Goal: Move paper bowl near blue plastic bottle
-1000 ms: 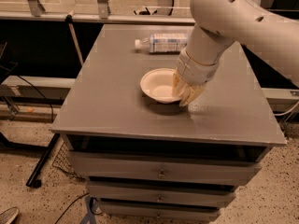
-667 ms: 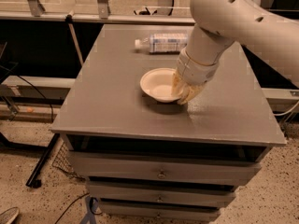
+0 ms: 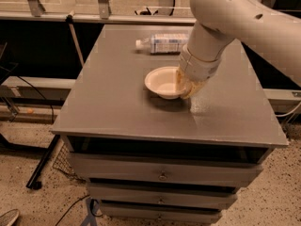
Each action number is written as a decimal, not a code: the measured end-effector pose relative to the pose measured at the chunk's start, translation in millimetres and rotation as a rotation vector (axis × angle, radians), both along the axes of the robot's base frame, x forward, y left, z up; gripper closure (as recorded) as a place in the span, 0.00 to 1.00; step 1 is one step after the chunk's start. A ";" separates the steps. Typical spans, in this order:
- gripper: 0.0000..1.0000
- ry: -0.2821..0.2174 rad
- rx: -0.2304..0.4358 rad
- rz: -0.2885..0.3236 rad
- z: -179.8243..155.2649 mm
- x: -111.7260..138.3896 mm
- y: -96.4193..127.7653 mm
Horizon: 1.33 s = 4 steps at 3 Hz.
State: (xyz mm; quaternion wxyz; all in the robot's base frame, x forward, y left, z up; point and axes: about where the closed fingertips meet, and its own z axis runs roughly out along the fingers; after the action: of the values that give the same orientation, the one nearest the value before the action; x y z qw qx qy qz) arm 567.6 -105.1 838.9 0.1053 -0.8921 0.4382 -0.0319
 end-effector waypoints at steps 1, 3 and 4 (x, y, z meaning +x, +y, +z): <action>1.00 -0.081 -0.051 0.005 11.1 26.6 -11.1; 1.00 -0.198 -0.115 -0.073 14.9 72.9 -34.4; 1.00 -0.239 -0.119 -0.122 15.0 90.9 -45.2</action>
Offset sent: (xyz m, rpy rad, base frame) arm 0.0824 -0.0375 0.0230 -0.1624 -0.2287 -0.0621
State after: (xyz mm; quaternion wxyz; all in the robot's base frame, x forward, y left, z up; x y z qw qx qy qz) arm 658.5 -150.2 853.9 0.1013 -0.8584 0.4733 -0.1700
